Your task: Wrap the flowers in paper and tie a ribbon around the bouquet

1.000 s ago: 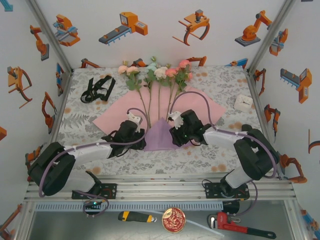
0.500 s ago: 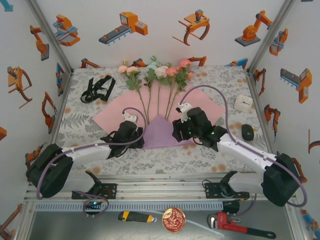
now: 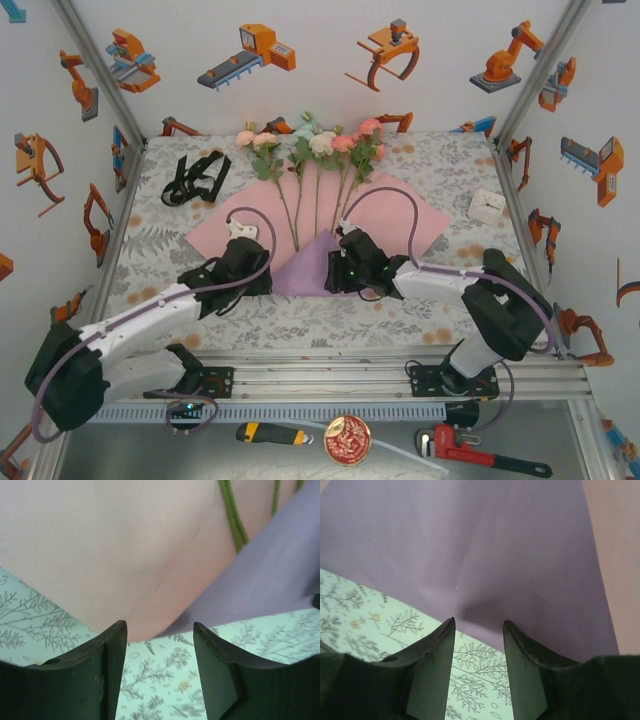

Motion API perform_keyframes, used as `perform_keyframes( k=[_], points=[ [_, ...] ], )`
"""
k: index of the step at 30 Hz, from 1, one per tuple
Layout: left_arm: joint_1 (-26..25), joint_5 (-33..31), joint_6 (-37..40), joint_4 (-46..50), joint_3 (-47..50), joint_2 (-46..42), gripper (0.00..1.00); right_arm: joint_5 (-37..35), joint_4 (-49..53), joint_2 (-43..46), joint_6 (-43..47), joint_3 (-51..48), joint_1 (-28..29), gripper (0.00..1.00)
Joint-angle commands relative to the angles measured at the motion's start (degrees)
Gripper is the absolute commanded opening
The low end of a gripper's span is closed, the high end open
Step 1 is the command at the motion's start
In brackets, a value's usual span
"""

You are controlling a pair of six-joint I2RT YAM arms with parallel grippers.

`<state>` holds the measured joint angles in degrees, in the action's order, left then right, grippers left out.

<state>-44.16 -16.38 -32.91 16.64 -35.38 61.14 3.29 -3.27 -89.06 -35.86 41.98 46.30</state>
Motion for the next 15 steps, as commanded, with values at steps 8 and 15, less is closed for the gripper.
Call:
perform_keyframes(
  k=[8, 15],
  points=[
    [-0.27, 20.67, -13.41, -9.75, 2.33, -1.18, 0.26, -2.24, -0.80, -0.75, -0.98, 0.85, -0.16, 0.43],
    [5.08, 9.24, -14.30, -7.92, 2.04, 9.11, 0.11, -3.70, 3.62, 1.31, -0.91, 1.03, -0.49, 0.44]
  ],
)
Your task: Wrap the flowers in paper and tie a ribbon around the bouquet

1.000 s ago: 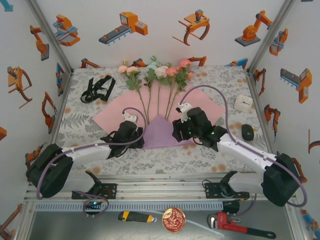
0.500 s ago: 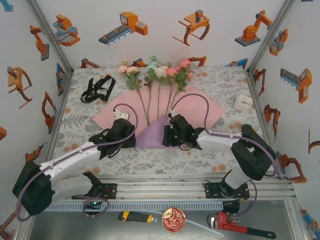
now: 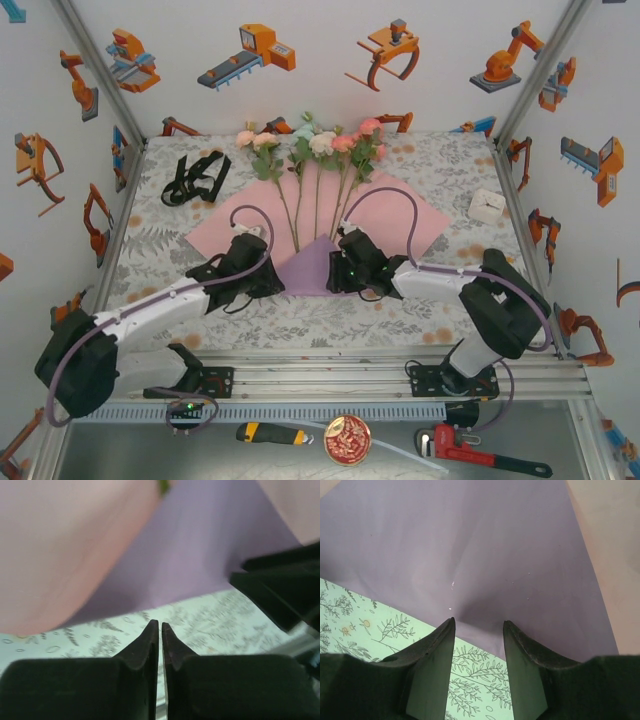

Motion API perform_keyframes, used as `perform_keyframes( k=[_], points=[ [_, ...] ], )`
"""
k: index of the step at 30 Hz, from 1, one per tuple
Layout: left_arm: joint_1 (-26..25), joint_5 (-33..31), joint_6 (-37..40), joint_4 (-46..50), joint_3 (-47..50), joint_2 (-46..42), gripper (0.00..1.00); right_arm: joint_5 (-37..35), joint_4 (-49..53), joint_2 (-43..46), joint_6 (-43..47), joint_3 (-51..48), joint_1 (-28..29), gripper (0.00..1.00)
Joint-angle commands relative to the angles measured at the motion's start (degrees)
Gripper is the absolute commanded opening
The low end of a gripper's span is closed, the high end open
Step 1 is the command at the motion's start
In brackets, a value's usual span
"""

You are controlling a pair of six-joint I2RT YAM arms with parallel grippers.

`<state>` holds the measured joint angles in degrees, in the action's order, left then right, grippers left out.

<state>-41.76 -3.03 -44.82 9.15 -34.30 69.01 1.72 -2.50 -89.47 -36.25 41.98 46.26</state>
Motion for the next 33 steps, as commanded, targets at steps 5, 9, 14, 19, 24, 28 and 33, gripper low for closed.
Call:
perform_keyframes(
  k=[5, 9, 14, 19, 24, 28, 33],
  points=[
    [6.40, -2.17, -3.95, -3.77, 6.83, 2.28, 0.10, -1.75, 5.02, 4.46, -2.14, -2.11, -3.06, 0.44],
    [6.61, -3.88, -4.99, -2.12, 9.25, 0.91, 0.09, -0.35, 6.27, 6.78, -3.06, -5.62, -6.91, 0.45],
    [7.09, -6.62, -5.51, -0.64, 11.52, -1.49, 0.09, -0.95, 9.79, 9.29, -2.16, -8.46, -11.08, 0.44],
    [7.30, -5.58, -4.68, 0.54, 10.73, -1.97, 0.12, -2.53, 13.54, 13.62, -2.19, -9.58, -13.39, 0.45],
    [7.30, -2.41, -4.22, 1.36, 8.21, -4.85, 0.26, -1.78, 15.37, 19.47, -0.11, -7.50, -12.51, 0.45],
    [7.17, -0.34, -4.14, 4.39, 4.72, -7.12, 0.34, -0.62, 16.46, 21.77, -0.76, -2.95, -9.37, 0.45],
    [4.61, 1.58, -4.88, 7.19, 0.34, -6.44, 0.36, -0.74, 14.12, 16.14, -3.18, 3.02, -1.07, 0.45]
  ],
)
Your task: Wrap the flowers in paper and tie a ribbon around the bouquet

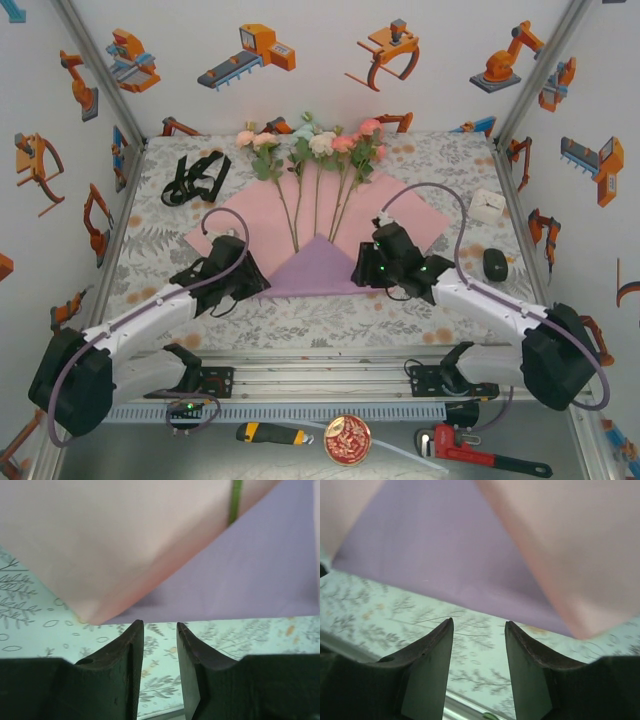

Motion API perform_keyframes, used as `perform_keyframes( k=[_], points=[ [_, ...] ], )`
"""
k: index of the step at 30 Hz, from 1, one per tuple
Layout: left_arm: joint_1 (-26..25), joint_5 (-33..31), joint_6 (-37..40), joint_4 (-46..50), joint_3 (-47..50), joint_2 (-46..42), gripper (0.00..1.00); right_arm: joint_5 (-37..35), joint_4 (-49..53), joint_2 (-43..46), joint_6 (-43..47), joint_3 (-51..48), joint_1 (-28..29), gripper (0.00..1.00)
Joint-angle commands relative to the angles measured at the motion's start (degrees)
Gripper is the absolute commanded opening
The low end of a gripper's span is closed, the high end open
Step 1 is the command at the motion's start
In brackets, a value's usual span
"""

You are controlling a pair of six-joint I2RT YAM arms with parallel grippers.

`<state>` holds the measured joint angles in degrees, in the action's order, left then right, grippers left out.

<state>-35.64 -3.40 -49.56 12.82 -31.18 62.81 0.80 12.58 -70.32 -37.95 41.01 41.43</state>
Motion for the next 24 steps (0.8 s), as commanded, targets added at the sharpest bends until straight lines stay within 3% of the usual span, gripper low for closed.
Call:
perform_keyframes(
  k=[1, 5, 9, 14, 19, 24],
  points=[
    [-2.44, 1.96, -0.39, 3.36, -3.34, -0.09, 0.36, 0.38, -1.60, -4.80, -1.91, 5.10, 5.17, 0.45],
    [-5.34, 1.87, -1.73, 1.15, -4.27, 1.26, 0.36, 2.80, -7.37, -11.37, -3.63, 7.29, 7.76, 0.44],
    [-3.14, -3.49, -2.28, 3.40, -5.23, 2.04, 0.36, 1.27, -9.15, -16.74, -1.51, 10.27, 7.88, 0.44],
    [11.12, -5.31, -0.64, 2.81, -5.90, 2.47, 0.40, -4.23, -7.31, -22.55, 4.47, 15.62, 6.91, 0.45],
    [27.20, -5.15, 2.78, 1.89, -10.84, 10.32, 0.45, -3.97, -6.95, -27.79, 6.00, 20.99, 4.64, 0.43],
    [34.52, -9.30, 8.68, 1.92, -18.30, 21.65, 0.49, -1.59, -8.01, -30.35, 6.30, 23.60, 3.30, 0.40]
  ],
)
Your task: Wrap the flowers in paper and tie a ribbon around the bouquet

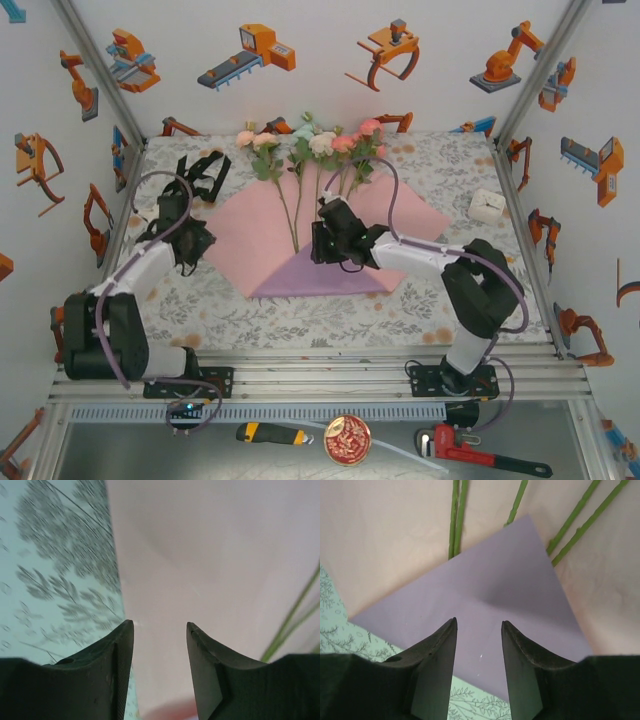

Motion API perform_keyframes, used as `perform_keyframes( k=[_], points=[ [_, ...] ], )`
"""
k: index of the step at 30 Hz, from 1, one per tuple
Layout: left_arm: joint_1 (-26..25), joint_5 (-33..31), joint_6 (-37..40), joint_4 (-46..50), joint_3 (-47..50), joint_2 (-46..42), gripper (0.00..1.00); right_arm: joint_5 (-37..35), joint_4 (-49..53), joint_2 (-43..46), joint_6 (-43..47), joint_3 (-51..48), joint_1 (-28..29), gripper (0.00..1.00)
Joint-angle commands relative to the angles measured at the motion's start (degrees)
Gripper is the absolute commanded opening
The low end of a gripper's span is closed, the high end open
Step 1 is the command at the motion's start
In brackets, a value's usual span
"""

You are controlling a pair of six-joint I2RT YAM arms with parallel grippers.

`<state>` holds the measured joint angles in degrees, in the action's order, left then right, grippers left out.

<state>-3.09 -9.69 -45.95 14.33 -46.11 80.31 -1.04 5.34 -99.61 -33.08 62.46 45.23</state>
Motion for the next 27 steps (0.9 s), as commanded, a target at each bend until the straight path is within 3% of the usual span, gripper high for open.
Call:
perform_keyframes(
  k=[1, 8, 11, 14, 18, 27],
  points=[
    [2.69, -2.74, 6.04, -0.06, -4.76, 6.57, 0.51, 0.76, -0.73, -1.57, 1.65, 2.58, -0.70, 0.40],
    [3.51, 2.39, 7.73, -1.57, -8.92, 16.77, 0.70, 3.46, -0.60, -3.22, 2.08, 4.01, -1.46, 0.40],
    [3.46, 6.26, 6.99, -3.90, -7.77, 17.83, 0.72, 4.54, -0.60, -3.71, 2.04, 4.37, -1.46, 0.40],
    [3.50, 14.13, 5.58, -8.12, -5.99, 18.34, 0.72, 4.82, -0.62, -4.32, 1.91, 4.52, -1.46, 0.40],
    [3.36, 23.21, 2.35, -14.27, -2.54, 15.36, 0.72, 4.82, -0.60, -4.91, 1.71, 4.18, -1.63, 0.40],
    [2.62, 32.52, -4.94, -21.17, 4.62, 4.84, 0.73, 5.39, -1.44, -5.41, 1.30, 3.20, -1.76, 0.40]
  ],
)
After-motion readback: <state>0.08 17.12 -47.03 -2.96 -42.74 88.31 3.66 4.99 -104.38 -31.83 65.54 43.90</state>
